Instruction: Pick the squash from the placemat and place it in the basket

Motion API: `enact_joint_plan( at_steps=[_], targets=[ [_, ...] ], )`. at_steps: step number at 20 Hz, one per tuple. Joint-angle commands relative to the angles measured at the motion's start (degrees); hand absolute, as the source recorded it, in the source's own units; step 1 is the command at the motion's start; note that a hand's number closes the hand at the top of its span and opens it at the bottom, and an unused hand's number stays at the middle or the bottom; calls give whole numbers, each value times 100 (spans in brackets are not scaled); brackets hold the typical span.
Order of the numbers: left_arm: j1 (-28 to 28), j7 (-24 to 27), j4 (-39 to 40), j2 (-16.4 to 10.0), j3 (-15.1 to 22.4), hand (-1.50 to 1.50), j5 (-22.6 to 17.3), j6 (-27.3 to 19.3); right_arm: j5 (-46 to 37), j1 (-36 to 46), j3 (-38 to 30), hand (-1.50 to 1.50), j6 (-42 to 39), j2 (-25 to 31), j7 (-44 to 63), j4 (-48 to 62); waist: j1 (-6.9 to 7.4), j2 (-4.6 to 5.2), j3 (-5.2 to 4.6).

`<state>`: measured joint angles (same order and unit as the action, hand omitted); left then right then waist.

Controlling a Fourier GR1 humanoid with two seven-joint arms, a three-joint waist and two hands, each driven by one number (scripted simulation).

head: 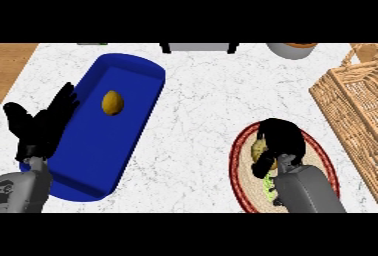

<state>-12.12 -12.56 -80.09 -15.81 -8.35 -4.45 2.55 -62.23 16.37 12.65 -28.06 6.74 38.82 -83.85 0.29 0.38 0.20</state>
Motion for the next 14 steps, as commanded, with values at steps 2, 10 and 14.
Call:
enact_joint_plan(
  at_steps=[2,10,14],
  targets=[
    [-61,-5,-55,85,75,0,-37,36,180,624,-1140,150,1595,-648,1525,167,205,77,22],
    [-420,-127,-14,229,399,0,80,101,171,2118,-1322,150,4475,-670,2276,687,611,137,8],
    [-590,-168,111,106,323,0,63,168,-613,2897,-1139,150,5585,-672,2355,1155,659,140,-22]
  ],
)
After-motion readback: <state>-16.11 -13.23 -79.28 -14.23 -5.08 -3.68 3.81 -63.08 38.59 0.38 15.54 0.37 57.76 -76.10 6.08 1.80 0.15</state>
